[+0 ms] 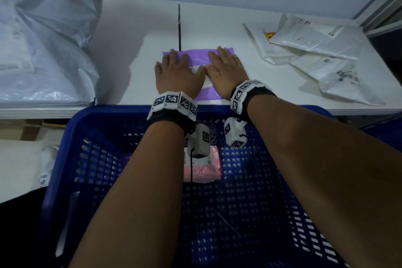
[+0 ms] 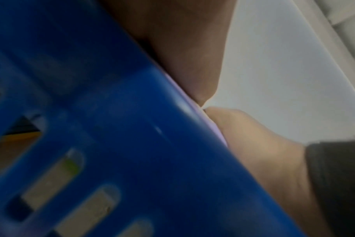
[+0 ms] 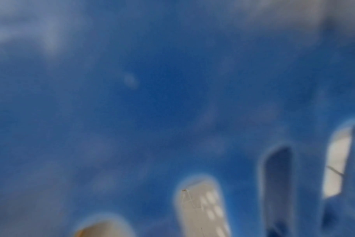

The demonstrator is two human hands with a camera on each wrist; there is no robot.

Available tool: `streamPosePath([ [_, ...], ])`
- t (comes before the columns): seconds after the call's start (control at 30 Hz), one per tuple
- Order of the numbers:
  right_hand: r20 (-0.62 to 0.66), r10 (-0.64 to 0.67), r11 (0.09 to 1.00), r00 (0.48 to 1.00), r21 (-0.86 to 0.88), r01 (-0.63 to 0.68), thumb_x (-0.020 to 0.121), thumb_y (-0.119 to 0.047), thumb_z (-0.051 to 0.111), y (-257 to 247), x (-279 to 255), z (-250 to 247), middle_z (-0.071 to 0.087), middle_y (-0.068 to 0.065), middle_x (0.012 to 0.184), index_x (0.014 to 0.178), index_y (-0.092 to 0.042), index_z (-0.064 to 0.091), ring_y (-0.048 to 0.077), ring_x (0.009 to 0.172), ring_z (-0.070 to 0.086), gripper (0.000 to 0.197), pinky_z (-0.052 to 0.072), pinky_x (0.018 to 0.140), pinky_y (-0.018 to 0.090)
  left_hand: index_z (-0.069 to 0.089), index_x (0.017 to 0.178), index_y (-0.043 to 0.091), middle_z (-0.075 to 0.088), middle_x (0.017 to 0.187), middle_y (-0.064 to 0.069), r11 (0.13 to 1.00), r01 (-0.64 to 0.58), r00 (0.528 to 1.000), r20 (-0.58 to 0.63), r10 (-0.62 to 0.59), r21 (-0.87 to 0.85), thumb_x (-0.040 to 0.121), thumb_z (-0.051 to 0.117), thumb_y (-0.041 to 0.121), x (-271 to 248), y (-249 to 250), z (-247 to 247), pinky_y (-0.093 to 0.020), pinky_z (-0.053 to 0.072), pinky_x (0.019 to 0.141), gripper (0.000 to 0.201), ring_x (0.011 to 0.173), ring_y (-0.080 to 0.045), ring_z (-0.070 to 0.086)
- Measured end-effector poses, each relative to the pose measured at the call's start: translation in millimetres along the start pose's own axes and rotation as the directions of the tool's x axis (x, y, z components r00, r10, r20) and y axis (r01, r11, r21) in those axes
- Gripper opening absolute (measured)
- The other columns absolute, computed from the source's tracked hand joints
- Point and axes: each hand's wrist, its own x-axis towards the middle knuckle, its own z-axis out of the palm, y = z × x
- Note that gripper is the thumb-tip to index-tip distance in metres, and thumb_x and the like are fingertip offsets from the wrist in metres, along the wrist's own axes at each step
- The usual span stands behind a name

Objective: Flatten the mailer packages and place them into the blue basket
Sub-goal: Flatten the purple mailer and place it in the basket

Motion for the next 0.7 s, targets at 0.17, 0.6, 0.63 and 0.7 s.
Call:
streamPosePath([
  [0.17,0.016,0.003,1.0,1.0,-0.017,-0.002,0.105,-0.046,0.022,0,1,1,0.003,0.008,0.167,0.159,-0.019,0.014,0.021,0.154,0.0,0.061,0.0,0.125,0.039,0.031,0.154,0.025,0.012,0.166,-0.008,0.996,0.073,0.997,0.01,-0.074,0.044,0.092,0.024,0.063,-2,-8,-2,-0.053,-0.002,0.122,0.073,0.153,-0.026,0.006],
  [0.6,0.029,-0.265,0.949,0.964,-0.171,0.266,0.105,-0.031,0.032,-27,1,-25,0.021,0.01,0.164,0.153,-0.012,0.034,0.025,0.153,0.014,0.051,0.011,0.124,0.044,0.029,0.155,0.023,0.011,0.166,-0.009,0.997,0.07,0.997,0.013,-0.07,0.042,0.094,0.022,0.058,-4,-9,-3,-0.053,-0.003,0.121,0.071,0.154,-0.026,0.005],
  [0.63,0.054,-0.272,0.959,0.961,-0.068,0.275,0.106,-0.027,0.033,-28,2,-22,0.022,0.009,0.164,0.152,-0.013,0.036,0.024,0.153,0.014,0.049,0.012,0.123,0.044,0.029,0.155,0.022,0.011,0.166,-0.009,0.997,0.075,0.997,0.009,-0.075,0.031,0.095,0.023,0.055,-5,-8,-4,-0.053,-0.003,0.122,0.068,0.154,-0.025,0.005],
  [0.7,0.074,-0.238,0.971,0.968,0.032,0.236,0.107,-0.027,0.028,-29,2,-14,0.019,0.005,0.165,0.154,-0.016,0.032,0.021,0.153,0.013,0.049,0.011,0.123,0.043,0.03,0.155,0.022,0.011,0.166,-0.009,0.996,0.084,0.996,0.004,-0.084,0.024,0.096,0.023,0.049,-6,-7,-4,-0.053,-0.003,0.122,0.065,0.153,-0.025,0.005],
])
